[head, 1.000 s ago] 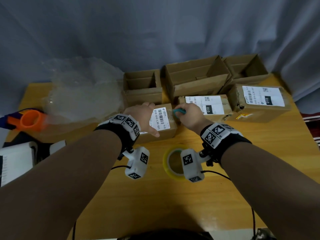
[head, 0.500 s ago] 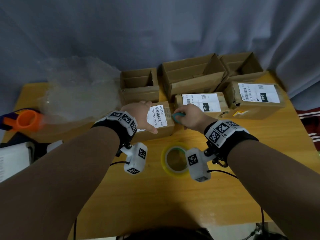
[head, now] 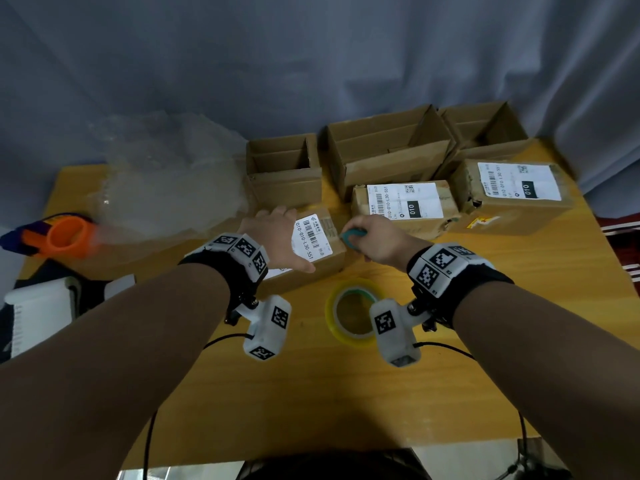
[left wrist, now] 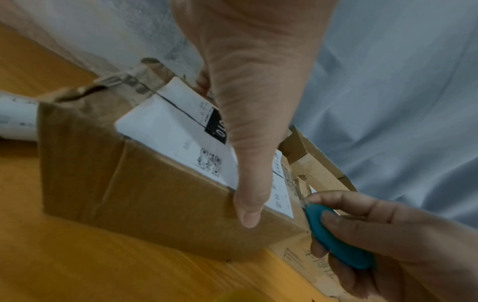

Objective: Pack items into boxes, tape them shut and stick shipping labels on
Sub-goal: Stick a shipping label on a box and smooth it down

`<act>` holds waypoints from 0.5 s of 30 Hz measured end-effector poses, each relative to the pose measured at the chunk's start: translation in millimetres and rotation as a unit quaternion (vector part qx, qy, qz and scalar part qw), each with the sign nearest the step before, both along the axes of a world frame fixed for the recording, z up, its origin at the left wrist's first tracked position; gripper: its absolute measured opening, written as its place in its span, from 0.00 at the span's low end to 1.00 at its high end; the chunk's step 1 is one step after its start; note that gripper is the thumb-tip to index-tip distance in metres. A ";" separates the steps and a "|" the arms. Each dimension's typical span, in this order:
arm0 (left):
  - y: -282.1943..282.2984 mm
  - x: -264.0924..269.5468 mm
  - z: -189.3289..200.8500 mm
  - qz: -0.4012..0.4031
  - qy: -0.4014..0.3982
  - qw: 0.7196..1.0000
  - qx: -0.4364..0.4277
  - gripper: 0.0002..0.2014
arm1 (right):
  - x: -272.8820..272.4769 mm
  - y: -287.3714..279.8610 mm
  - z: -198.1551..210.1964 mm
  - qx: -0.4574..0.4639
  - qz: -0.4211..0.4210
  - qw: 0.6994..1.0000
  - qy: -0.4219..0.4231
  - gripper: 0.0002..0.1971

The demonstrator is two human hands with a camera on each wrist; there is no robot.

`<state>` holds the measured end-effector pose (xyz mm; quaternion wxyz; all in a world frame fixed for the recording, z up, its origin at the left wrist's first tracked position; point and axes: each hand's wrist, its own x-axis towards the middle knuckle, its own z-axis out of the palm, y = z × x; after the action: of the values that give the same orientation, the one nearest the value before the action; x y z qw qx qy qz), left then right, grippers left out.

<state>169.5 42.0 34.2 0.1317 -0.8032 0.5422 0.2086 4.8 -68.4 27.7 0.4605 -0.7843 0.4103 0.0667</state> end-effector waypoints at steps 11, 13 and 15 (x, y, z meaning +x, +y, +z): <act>8.5 -4.6 -4.4 0.098 0.025 0.995 -0.022 0.55 | -28.5 -1.5 2.0 0.005 -0.044 0.999 -0.013 0.13; 8.0 -9.9 -6.0 0.114 0.040 0.992 -0.030 0.53 | -30.1 3.7 -5.2 0.011 -0.065 0.998 -0.011 0.17; 6.8 -12.6 -6.5 0.119 0.052 0.991 -0.037 0.48 | -27.8 9.3 -13.9 -0.008 -0.068 0.998 0.006 0.16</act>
<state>156.9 48.8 27.7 0.0478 -0.8544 0.4564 0.2438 -23.0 -59.1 13.8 0.4553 -0.7576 0.4662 0.0365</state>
